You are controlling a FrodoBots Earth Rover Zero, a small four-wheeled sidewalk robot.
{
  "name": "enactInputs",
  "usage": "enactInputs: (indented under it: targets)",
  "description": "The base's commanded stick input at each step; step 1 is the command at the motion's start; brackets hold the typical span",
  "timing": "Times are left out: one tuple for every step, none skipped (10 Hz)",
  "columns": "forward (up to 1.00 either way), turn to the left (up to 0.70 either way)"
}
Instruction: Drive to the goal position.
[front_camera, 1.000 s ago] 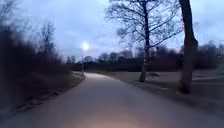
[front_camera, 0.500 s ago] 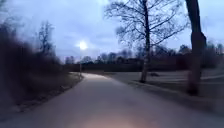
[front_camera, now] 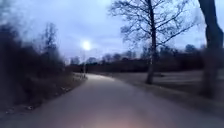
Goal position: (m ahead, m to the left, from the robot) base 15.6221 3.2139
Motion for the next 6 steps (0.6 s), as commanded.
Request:
enactInputs:
  targets:
    - [1.0,0.0]
    - [1.0,0.0]
    - [1.0,0.0]
    - [1.0,0.0]
    - [1.0,0.0]
    - [1.0,0.0]
